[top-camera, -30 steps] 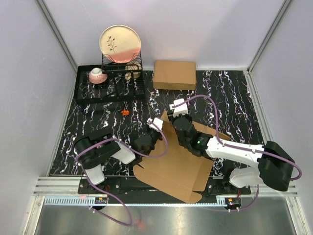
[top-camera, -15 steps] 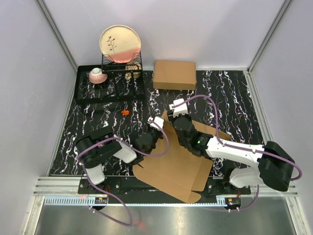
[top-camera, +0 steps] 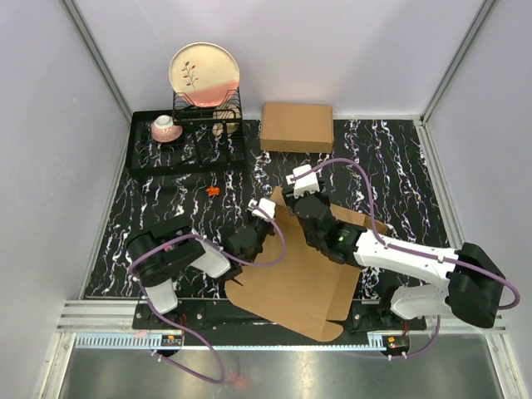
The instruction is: Fold the paper box
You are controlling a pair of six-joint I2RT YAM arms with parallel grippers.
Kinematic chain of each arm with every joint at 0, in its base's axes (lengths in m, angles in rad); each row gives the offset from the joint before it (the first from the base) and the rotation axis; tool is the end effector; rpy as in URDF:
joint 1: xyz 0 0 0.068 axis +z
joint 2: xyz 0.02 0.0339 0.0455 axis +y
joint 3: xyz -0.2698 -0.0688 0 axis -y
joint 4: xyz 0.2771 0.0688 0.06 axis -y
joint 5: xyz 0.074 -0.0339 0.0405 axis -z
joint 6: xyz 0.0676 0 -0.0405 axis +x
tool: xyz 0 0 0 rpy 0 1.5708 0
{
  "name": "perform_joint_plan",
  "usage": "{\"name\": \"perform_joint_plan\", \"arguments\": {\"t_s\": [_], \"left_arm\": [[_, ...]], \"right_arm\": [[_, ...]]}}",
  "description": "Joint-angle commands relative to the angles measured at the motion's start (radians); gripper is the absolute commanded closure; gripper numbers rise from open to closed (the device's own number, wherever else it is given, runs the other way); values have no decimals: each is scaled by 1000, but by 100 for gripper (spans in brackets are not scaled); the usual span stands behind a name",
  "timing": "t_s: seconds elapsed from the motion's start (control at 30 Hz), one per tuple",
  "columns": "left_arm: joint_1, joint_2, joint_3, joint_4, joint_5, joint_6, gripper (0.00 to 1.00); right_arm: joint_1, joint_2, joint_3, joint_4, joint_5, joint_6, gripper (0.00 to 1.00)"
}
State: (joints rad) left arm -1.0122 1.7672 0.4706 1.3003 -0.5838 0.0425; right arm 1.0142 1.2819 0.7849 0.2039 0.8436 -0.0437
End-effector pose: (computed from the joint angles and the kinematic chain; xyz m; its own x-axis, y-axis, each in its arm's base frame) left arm 0.2096 -0.2650 0.1281 0.0196 0.0355 -0.9992 0.4150 0.9089 0.0404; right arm 0.2168 0.2528 0.2584 -0.1443 -0.2869 -0.9470 -0.1931 0.9468 -0.2575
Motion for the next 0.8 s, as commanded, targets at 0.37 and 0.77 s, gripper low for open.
{"name": "perform_joint_plan", "arguments": {"t_s": [0.37,0.77], "left_arm": [[-5,-69,-36,366,-151,108,100],[7,-71,-16,367,-255,195,100]], "right_arm": [[6,134,76,-24,-63,14,36],[-6,-88,99,-41,75,-44,29]]}}
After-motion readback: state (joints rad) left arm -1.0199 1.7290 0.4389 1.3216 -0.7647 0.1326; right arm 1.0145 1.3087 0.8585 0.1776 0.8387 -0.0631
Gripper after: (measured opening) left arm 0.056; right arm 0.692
